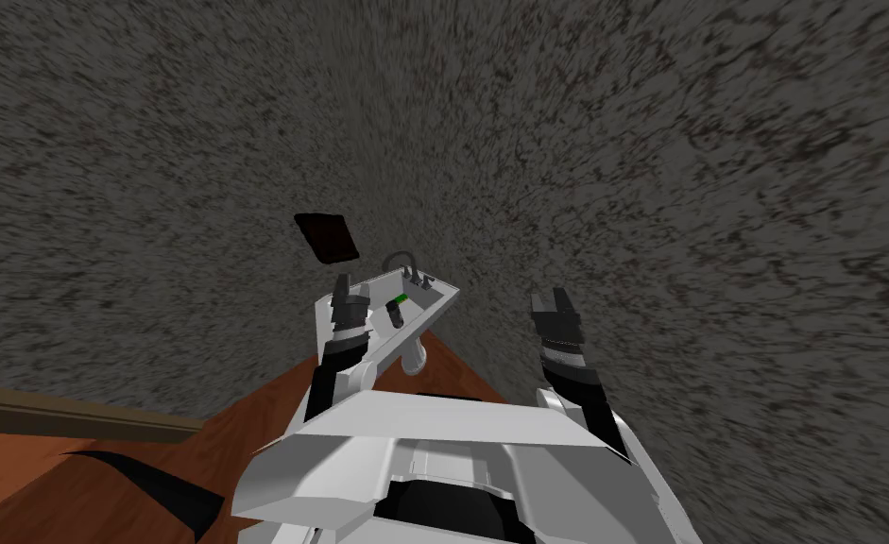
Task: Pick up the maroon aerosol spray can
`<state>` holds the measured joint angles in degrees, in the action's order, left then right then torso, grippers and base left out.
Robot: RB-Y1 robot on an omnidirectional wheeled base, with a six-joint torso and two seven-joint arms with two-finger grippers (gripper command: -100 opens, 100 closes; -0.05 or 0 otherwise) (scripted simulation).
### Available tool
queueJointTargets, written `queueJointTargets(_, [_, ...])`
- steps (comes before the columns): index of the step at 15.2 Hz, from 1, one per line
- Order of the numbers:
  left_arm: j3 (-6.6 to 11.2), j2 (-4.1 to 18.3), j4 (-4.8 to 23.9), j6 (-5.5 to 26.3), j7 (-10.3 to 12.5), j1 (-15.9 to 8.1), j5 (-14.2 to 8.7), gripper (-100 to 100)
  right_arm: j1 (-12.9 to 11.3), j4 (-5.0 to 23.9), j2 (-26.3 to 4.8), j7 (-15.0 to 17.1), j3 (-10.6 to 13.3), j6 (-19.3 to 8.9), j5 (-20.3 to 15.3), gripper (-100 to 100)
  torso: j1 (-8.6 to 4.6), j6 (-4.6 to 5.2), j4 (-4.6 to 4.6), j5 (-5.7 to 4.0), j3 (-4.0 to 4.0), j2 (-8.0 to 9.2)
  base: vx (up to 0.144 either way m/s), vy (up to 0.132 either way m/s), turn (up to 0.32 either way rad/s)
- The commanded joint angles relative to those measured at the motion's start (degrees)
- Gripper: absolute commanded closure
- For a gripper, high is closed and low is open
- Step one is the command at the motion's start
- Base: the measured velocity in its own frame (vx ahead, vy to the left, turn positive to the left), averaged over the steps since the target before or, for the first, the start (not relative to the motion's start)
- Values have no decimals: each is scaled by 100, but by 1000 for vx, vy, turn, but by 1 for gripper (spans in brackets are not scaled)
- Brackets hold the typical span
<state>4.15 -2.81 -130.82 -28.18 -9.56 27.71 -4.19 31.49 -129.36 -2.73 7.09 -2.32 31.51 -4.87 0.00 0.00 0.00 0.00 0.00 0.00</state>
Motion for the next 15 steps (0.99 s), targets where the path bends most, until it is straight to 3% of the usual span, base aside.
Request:
queueJointTargets(1, [23, 286, -9, 73, 10, 33, -62, -100, 0, 0, 0, 0, 0, 0, 0, 0, 0, 0, 0, 0, 0, 0, 1, -3, -47])
queueJointTargets(2, [23, 294, -9, 73, 10, 33, -62, -100, 0, 0, 0, 0, 0, 0, 0, 0, 1, 1, 0, 0, 0, 0, 2, -2, -48])
queueJointTargets(3, [47, 484, -16, 147, 20, 66, -123, -100, 0, 0, 0, 0, 0, 0, 0, 0, 1, 1, 0, 0, 0, 0, 3, -2, -52])
queueJointTargets(4, [47, 506, -16, 147, 20, 66, -123, -100, 0, 0, 0, 0, 0, 0, 0, 0, 2, 1, 0, 0, 0, 0, 4, -1, -42])
queueJointTargets(5, [81, 697, -25, 246, 34, 110, -205, -100, 0, 0, 0, 0, 0, 0, 0, 0, 2, 0, 0, 0, 0, -1, 7, -2, -53])
queueJointTargets(8, [124, 945, -36, 368, 50, 165, -304, -100, 0, 0, 0, 0, 0, 0, 0, 0, 2, 1, -1, 0, -1, -2, 9, -1, -70])
queueJointTargets(11, [236, 1352, -64, 680, 91, 307, -552, -100, 0, 0, 0, 0, 0, 0, 0, 0, 4, 1, -1, 1, -3, -5, 15, 3, -97])
queueJointTargets(12, [236, 1378, -64, 680, 91, 307, -552, -100, 0, 0, 0, 0, 0, 0, 0, 0, 5, 1, -1, 1, -3, -5, 15, 5, -88])
queueJointTargets(13, [304, 1577, -79, 867, 115, 393, -699, -100, 0, 0, 0, 0, 0, 0, 0, 0, 5, 1, -1, 1, -3, -5, 17, 4, -138])
queueJointTargets(14, [304, 1592, -79, 867, 115, 393, -699, -100, 0, 0, 0, 0, 0, 0, 0, 0, 5, 2, -1, 1, -3, -6, 17, 9, -98])
queueJointTargets(15, [381, 1797, -96, 1072, 142, 488, -860, -100, 0, 0, 0, 0, 0, 0, 0, 0, 6, 1, -2, 1, -4, -6, 19, 8, -115])
